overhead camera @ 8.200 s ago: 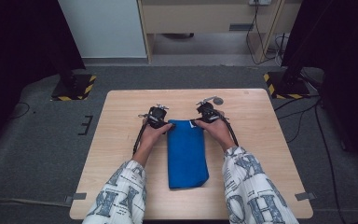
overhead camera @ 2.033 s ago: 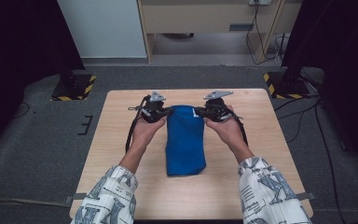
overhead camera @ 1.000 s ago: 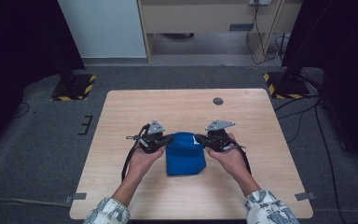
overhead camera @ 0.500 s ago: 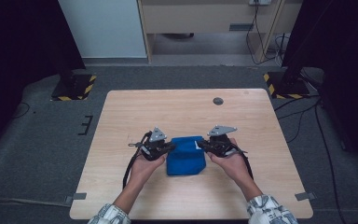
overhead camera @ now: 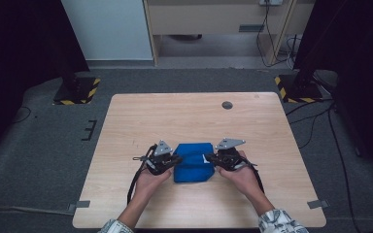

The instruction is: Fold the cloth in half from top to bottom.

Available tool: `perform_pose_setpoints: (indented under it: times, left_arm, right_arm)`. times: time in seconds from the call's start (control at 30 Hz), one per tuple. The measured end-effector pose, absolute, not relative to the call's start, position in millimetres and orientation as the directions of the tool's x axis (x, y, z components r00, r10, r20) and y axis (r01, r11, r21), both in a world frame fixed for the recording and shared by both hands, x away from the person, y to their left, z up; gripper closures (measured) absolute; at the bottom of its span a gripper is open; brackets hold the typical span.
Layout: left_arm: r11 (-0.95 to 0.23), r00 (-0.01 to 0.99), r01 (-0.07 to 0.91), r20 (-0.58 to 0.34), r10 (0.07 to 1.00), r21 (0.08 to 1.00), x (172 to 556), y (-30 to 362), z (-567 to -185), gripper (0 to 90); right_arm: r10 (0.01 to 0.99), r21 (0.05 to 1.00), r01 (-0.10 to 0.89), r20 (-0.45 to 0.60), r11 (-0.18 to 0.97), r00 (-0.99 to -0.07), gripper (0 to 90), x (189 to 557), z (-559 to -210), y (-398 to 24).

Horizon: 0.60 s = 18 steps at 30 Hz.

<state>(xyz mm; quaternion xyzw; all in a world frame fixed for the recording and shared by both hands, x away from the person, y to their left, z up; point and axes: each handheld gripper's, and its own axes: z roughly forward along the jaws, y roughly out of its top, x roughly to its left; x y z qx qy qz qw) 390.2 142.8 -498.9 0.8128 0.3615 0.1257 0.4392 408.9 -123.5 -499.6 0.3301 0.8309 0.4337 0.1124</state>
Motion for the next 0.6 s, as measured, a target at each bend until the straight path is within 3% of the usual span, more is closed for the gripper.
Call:
perform_pose_setpoints:
  times: [0.23,0.5,0.6]
  left_arm:
    - [-0.344,0.706,0.481,-0.123,0.697,0.807,384.1,146.5,-505.7,75.4]
    - [-0.335,0.711,0.467,-0.122,0.692,0.818,373.8,144.9,-503.2,47.1]
    - [-0.324,0.708,0.465,-0.127,0.694,0.824,372.0,145.3,-501.8,42.0]
  right_arm:
    - [0.639,0.792,0.451,0.102,0.411,-0.762,83.7,403.7,-503.8,-122.1]
    - [0.640,0.787,0.458,0.107,0.413,-0.761,78.9,397.7,-504.7,-127.5]
    - [0.639,0.789,0.462,0.117,0.406,-0.760,77.0,395.1,-505.2,-129.4]
